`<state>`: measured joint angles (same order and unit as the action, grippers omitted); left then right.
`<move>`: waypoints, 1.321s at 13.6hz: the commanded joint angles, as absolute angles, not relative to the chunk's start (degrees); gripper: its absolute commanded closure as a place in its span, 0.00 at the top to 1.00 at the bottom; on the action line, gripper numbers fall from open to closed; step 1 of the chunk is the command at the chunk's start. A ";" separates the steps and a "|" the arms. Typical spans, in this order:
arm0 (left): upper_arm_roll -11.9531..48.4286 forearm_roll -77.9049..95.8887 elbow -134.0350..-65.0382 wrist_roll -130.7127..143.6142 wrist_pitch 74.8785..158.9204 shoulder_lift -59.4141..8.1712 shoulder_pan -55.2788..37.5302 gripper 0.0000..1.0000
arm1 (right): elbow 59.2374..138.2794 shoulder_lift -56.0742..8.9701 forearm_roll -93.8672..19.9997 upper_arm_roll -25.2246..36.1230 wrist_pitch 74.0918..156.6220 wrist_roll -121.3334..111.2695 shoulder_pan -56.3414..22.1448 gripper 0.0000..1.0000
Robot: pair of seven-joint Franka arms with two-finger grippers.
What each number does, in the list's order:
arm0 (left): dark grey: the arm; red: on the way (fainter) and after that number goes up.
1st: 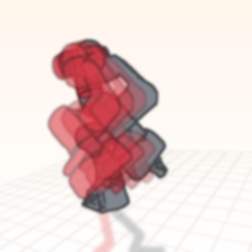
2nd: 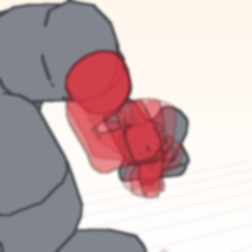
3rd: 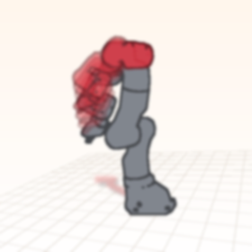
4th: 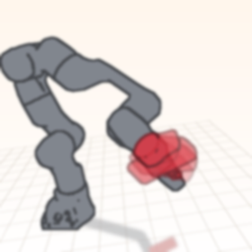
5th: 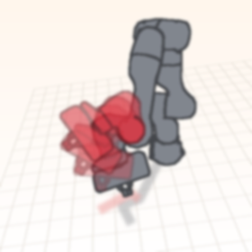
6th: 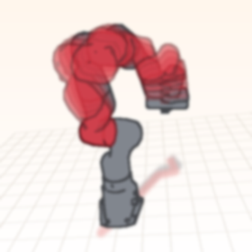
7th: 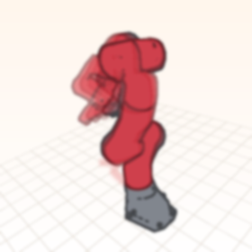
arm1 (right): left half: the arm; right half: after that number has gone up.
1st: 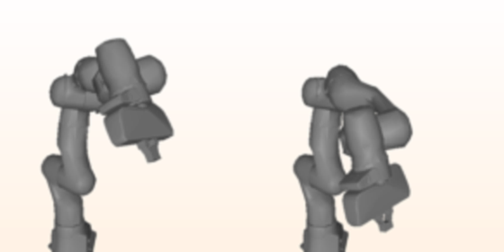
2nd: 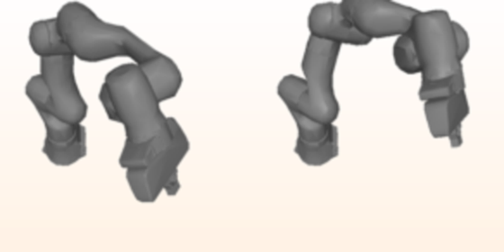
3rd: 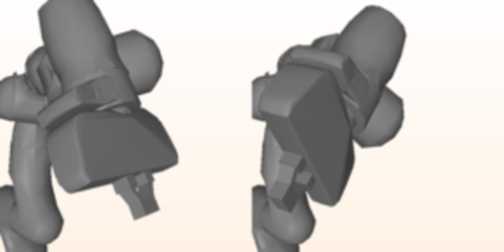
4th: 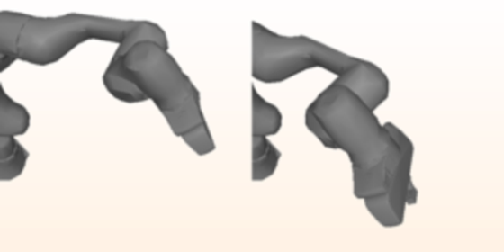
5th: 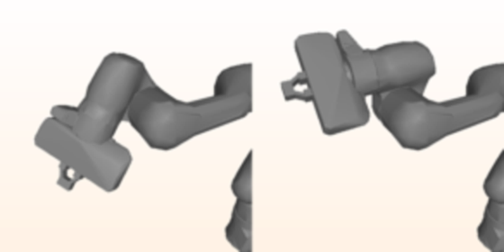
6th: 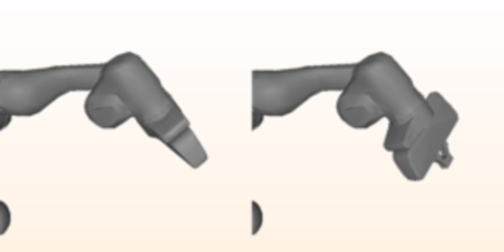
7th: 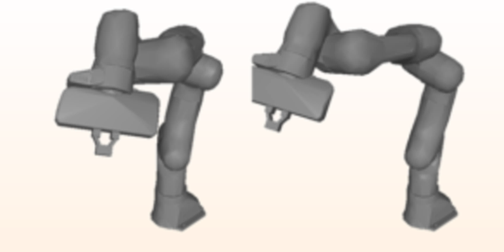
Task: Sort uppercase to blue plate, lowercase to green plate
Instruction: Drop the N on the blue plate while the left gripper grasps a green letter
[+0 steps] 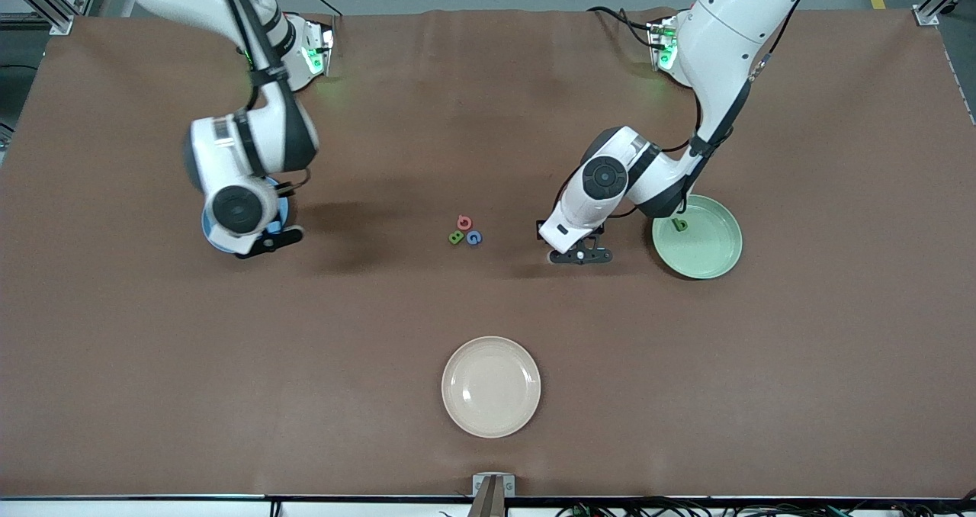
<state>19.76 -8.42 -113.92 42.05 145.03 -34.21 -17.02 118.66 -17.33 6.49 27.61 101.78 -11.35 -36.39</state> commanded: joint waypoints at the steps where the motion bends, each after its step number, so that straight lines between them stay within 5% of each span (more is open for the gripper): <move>1: 19.34 -9.93 -113.03 43.51 144.32 -34.72 -17.67 0.61 | 119.09 -17.75 7.38 26.98 102.04 -15.38 -32.88 0.07; 2: 19.34 -9.93 -113.03 43.51 144.32 -34.89 -17.67 0.57 | 119.09 -17.93 7.30 26.90 102.30 -15.21 -32.26 0.28; 4: 19.34 -9.93 -112.94 43.51 144.32 -35.07 -17.75 0.46 | 119.27 -18.11 7.03 26.81 104.23 -15.12 -30.68 0.99; 10: 19.34 -12.04 -112.76 47.37 144.32 -35.07 -17.67 0.20 | 117.95 -14.95 0.62 26.46 104.68 -12.41 -33.81 1.00; 18: 19.51 -13.71 -114.78 43.35 132.91 -27.09 -14.25 0.12 | 110.14 -14.50 -7.29 25.49 104.59 41.54 -53.42 1.00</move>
